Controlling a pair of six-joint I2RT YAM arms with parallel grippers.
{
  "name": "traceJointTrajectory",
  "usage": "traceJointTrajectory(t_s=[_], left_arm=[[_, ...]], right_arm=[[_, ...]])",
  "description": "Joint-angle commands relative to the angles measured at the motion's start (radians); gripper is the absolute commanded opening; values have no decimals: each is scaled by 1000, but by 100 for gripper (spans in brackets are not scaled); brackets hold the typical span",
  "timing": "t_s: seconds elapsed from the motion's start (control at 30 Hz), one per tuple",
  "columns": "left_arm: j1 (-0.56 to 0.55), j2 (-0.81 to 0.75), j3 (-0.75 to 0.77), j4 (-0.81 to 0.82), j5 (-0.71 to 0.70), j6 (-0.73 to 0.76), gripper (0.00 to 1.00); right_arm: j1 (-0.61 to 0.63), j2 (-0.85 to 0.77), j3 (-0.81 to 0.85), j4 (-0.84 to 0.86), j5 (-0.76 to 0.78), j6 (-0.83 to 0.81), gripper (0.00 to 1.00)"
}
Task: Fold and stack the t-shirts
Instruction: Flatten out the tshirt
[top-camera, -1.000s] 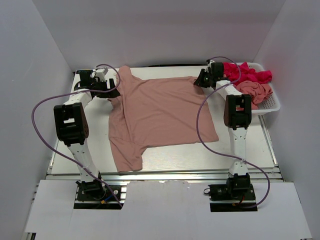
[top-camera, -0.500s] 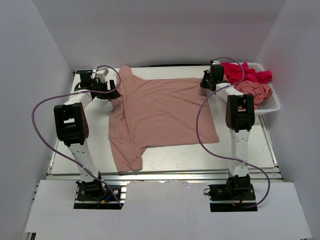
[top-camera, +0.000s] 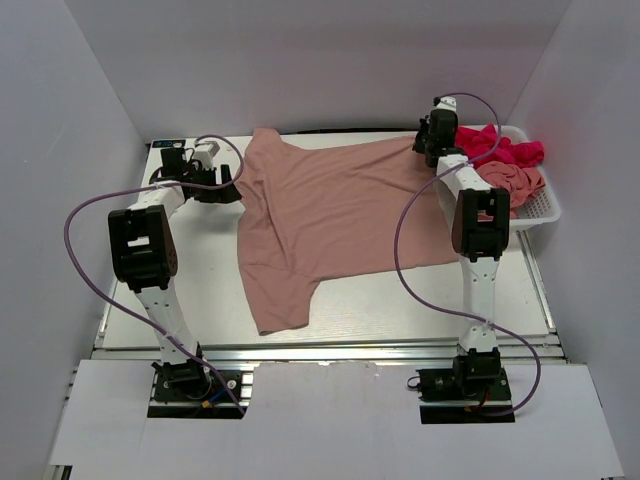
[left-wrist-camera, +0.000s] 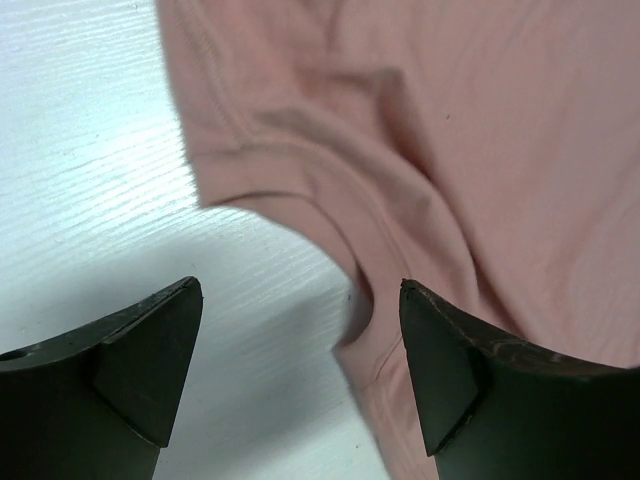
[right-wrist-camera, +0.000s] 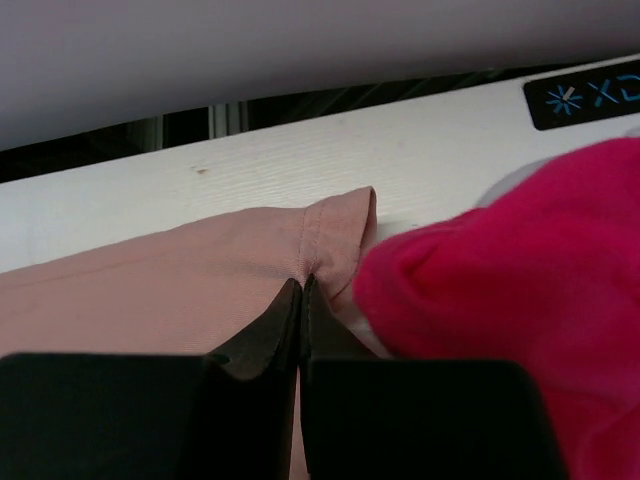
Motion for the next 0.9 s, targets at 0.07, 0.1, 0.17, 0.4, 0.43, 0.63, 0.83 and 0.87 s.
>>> traceJointTrajectory(t_s=[0.07,0.1,0.17,0.4,0.43,0.63,0.83,0.87], left_arm=[[0,-6,12,-15,7,30,89],[2,-4,15,-13,7,28,89],[0,5,30,-13,9,24,89],[0,57,81,94,-45,-9,90],[3,77,107,100,-47,-22,90],[14,307,435,36,18,-104,90],[15,458,640,65,55,-217,91],[15,473,653,85,68,-245,91]], right_arm=[[-21,12,-11,38,53,-13,5],[-21,-6,-26,48,47,-11,31],[-18,-36,-63,61,34,-11,72],[32,-153,-94,52,-105,-48,80],[55,-168,-98,46,-114,-54,80],[186,-274,-144,-46,-232,-109,80],[285,-357,-258,-52,-233,-100,78],[289,-362,-265,-54,-246,-93,78]])
